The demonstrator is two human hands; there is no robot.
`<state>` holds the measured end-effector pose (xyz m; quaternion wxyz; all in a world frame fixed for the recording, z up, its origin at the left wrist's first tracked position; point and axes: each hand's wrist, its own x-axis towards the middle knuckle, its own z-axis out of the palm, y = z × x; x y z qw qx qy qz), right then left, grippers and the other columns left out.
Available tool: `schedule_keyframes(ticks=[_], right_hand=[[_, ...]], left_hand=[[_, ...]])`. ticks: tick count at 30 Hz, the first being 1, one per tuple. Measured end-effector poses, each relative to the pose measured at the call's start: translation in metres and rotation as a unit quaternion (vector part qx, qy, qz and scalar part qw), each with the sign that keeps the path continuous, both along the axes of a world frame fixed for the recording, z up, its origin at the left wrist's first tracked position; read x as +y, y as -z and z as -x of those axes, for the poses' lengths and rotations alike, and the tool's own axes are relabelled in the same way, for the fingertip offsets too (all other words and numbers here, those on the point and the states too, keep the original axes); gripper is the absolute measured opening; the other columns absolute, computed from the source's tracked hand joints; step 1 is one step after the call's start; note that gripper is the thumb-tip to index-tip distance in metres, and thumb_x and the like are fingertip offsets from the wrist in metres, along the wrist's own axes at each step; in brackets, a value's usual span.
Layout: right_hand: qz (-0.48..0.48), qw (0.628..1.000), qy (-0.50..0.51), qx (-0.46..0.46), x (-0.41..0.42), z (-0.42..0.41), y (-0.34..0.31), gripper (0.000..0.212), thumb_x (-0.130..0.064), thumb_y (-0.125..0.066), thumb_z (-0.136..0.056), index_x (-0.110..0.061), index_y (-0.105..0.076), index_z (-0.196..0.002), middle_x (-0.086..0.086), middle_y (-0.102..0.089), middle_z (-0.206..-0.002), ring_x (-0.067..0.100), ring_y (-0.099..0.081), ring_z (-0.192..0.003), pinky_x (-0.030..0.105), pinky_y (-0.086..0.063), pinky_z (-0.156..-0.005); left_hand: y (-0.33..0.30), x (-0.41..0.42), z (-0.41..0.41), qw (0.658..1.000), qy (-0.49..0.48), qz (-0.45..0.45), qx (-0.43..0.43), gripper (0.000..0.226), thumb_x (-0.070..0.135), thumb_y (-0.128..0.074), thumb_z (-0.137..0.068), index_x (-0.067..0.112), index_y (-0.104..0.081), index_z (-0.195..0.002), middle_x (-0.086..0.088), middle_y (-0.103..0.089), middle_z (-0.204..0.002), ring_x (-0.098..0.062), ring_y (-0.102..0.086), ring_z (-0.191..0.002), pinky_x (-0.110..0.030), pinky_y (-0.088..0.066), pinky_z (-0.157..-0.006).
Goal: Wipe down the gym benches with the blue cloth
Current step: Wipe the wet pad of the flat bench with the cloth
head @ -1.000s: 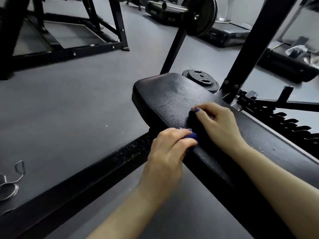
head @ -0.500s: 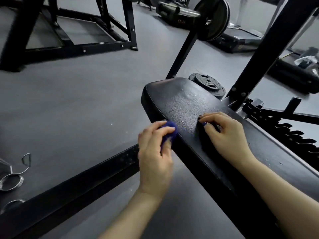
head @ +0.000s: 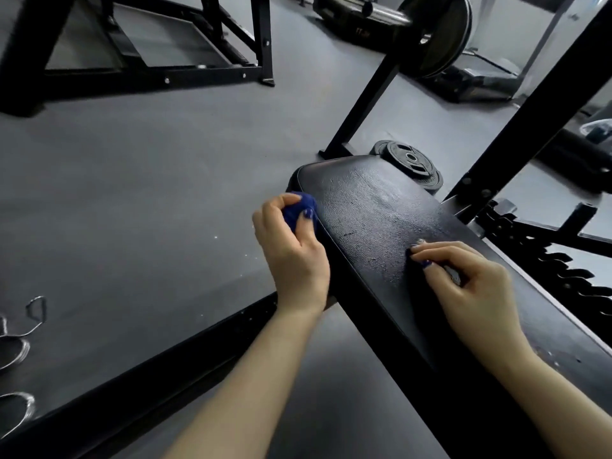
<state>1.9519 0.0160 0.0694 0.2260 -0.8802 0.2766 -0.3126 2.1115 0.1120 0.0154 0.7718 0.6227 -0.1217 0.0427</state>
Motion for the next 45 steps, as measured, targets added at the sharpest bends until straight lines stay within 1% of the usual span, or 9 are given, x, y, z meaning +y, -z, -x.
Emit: schedule_keyframes(ticks=[3, 8, 10, 14, 19, 25, 31, 36, 45], right_hand=[[-0.004, 1.0, 0.004, -0.004, 0.001, 0.0, 0.0, 0.026, 0.006, -0.062, -0.083, -0.017, -0.074, -0.084, -0.01, -0.071, -0.1, 0.002, -0.064, -0.103, 0.016, -0.044, -0.097], [0.025, 0.998, -0.024, 0.052, 0.002, -0.007, -0.006, 0.024, -0.003, -0.063, -0.082, -0.017, -0.074, -0.098, -0.012, -0.068, -0.108, 0.0, -0.061, -0.107, 0.012, -0.039, -0.099], [0.029, 0.996, -0.041, 0.08, -0.009, -0.018, -0.013, 0.024, -0.006, -0.064, -0.085, -0.019, -0.074, -0.103, -0.013, -0.067, -0.111, 0.0, -0.06, -0.109, 0.013, -0.038, -0.1], [0.044, 0.99, -0.055, 0.125, -0.03, -0.041, -0.016, 0.023, -0.014, -0.064, -0.088, -0.018, -0.073, -0.109, -0.009, -0.066, -0.119, 0.005, -0.059, -0.113, 0.016, -0.036, -0.103], [0.015, 0.998, -0.032, 0.055, -0.03, -0.04, -0.006, 0.021, -0.015, -0.06, -0.085, -0.014, -0.075, -0.1, -0.008, -0.07, -0.111, 0.002, -0.061, -0.111, 0.022, -0.041, -0.106], [0.005, 0.999, -0.017, 0.036, -0.028, -0.043, -0.007, 0.025, -0.02, -0.056, -0.083, -0.013, -0.076, -0.096, -0.006, -0.072, -0.107, 0.0, -0.063, -0.106, 0.017, -0.042, -0.102], [0.002, 0.999, -0.015, 0.029, -0.032, -0.042, -0.005, 0.025, -0.022, -0.056, -0.084, -0.013, -0.077, -0.094, -0.006, -0.073, -0.105, 0.003, -0.065, -0.105, 0.027, -0.046, -0.102], [-0.001, 0.999, -0.025, 0.023, -0.032, -0.041, -0.005, 0.024, -0.021, -0.055, -0.085, -0.013, -0.076, -0.095, -0.007, -0.072, -0.107, 0.002, -0.064, -0.105, 0.025, -0.046, -0.101], [-0.004, 0.999, -0.034, 0.019, -0.035, -0.04, -0.002, 0.024, -0.02, -0.055, -0.084, -0.013, -0.076, -0.093, -0.011, -0.072, -0.107, 0.002, -0.063, -0.109, 0.025, -0.044, -0.103]], left_hand=[[0.004, 0.005, 0.008, 0.999, 0.008, -0.023, -0.021, 0.022, 0.005, -0.055, -0.089, 0.02, -0.05, -0.105, 0.008, -0.046, -0.107, -0.023, -0.052, -0.106, -0.037, -0.044, -0.097], [0.007, 0.037, 0.033, 0.988, 0.08, -0.074, -0.108, 0.027, -0.007, -0.059, -0.087, 0.01, -0.055, -0.107, 0.005, -0.048, -0.111, -0.018, -0.05, -0.108, -0.016, -0.037, -0.097], [-0.002, 0.032, 0.001, 0.983, 0.09, -0.091, -0.129, 0.025, -0.003, -0.06, -0.088, 0.015, -0.06, -0.104, 0.015, -0.048, -0.106, -0.017, -0.051, -0.105, -0.011, -0.035, -0.092], [-0.017, 0.015, -0.045, 0.963, 0.102, -0.174, -0.181, 0.015, 0.007, -0.063, -0.088, 0.015, -0.067, -0.1, 0.006, -0.056, -0.104, -0.021, -0.051, -0.102, -0.003, -0.029, -0.088], [-0.013, 0.026, -0.003, 0.932, 0.122, -0.192, -0.281, 0.011, 0.01, -0.062, -0.088, 0.014, -0.069, -0.095, 0.003, -0.06, -0.108, -0.021, -0.05, -0.102, -0.032, -0.042, -0.093], [-0.006, 0.054, 0.042, 0.911, 0.185, -0.162, -0.33, 0.014, 0.015, -0.057, -0.094, 0.012, -0.071, -0.096, 0.001, -0.061, -0.11, -0.018, -0.05, -0.104, -0.031, -0.042, -0.095], [-0.015, 0.029, 0.017, 0.956, 0.1, -0.155, -0.227, 0.01, 0.006, -0.065, -0.087, 0.014, -0.07, -0.092, 0.003, -0.06, -0.104, -0.02, -0.051, -0.099, -0.02, -0.039, -0.091], [0.003, 0.052, 0.06, 0.953, 0.15, -0.13, -0.23, 0.019, 0.004, -0.068, -0.086, 0.016, -0.066, -0.1, -0.002, -0.054, -0.113, -0.016, -0.048, -0.105, -0.016, -0.037, -0.095], [-0.008, 0.014, -0.013, 0.995, 0.046, -0.053, -0.064, 0.027, 0.0, -0.064, -0.085, 0.024, -0.058, -0.095, 0.004, -0.049, -0.103, -0.023, -0.052, -0.102, -0.013, -0.037, -0.091]])
